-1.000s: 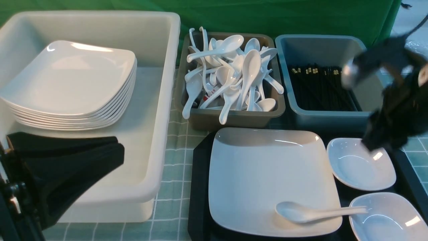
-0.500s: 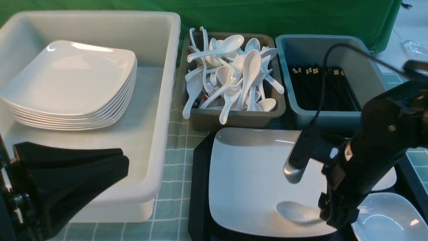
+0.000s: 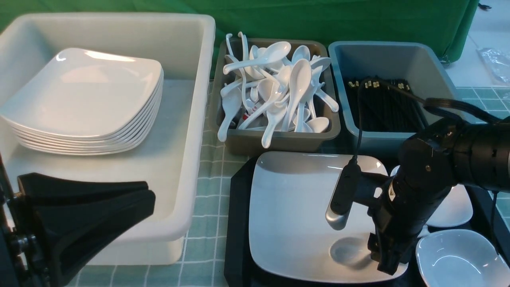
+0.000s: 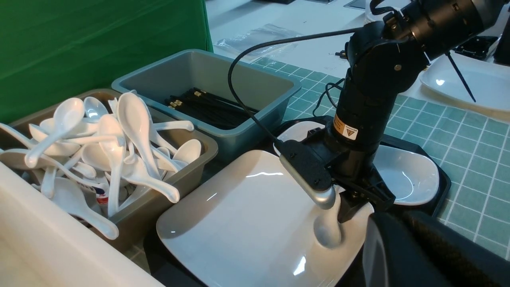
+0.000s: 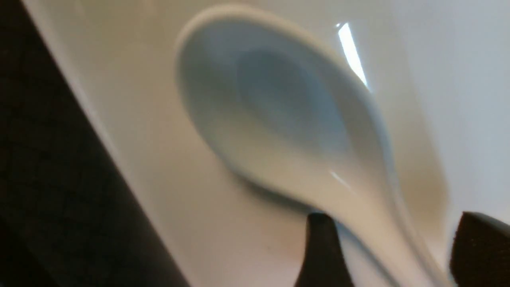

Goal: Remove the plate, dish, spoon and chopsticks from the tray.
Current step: Use the right arm to grab a soup spoon from the plate, then use the right arm to put the soup spoon into the small storage box in the middle

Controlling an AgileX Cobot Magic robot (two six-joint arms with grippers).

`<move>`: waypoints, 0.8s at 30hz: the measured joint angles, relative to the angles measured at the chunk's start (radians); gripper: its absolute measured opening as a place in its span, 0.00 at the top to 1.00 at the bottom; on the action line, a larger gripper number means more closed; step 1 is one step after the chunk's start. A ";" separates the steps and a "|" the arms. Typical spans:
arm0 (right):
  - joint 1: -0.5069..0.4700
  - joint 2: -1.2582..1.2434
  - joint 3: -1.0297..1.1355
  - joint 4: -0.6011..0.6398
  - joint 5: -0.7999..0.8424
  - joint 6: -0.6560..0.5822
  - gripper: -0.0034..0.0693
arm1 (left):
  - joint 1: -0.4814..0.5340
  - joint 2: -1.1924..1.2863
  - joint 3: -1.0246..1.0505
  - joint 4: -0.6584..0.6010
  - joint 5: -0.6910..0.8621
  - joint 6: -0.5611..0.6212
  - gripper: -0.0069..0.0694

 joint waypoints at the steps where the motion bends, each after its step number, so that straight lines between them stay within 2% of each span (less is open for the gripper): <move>1: 0.000 0.000 0.000 0.000 0.000 0.000 0.35 | 0.000 0.000 0.000 0.000 0.000 0.000 0.89; 5: -0.003 0.006 -0.001 -0.006 -0.009 -0.011 0.55 | 0.000 0.000 0.000 0.000 0.000 0.000 0.89; 7: -0.004 0.007 -0.001 -0.009 -0.009 -0.015 0.62 | 0.000 0.000 0.000 0.000 0.000 0.000 0.89; 8: -0.005 0.007 -0.001 -0.014 -0.009 -0.017 0.73 | 0.000 0.000 0.000 0.000 0.000 0.000 0.89; 10: -0.005 0.005 -0.002 -0.016 -0.003 -0.017 0.78 | 0.000 0.000 0.000 0.000 0.000 0.001 0.89; 13: -0.005 -0.004 -0.022 -0.012 0.025 0.022 0.78 | 0.000 0.000 0.000 0.000 0.000 0.020 0.89; 18: -0.005 -0.072 -0.150 0.016 0.044 0.177 0.78 | 0.000 0.000 0.000 0.001 -0.024 0.037 0.89; 24: -0.005 -0.074 -0.428 0.048 -0.125 0.497 0.84 | 0.000 0.000 0.000 0.001 -0.128 0.044 0.89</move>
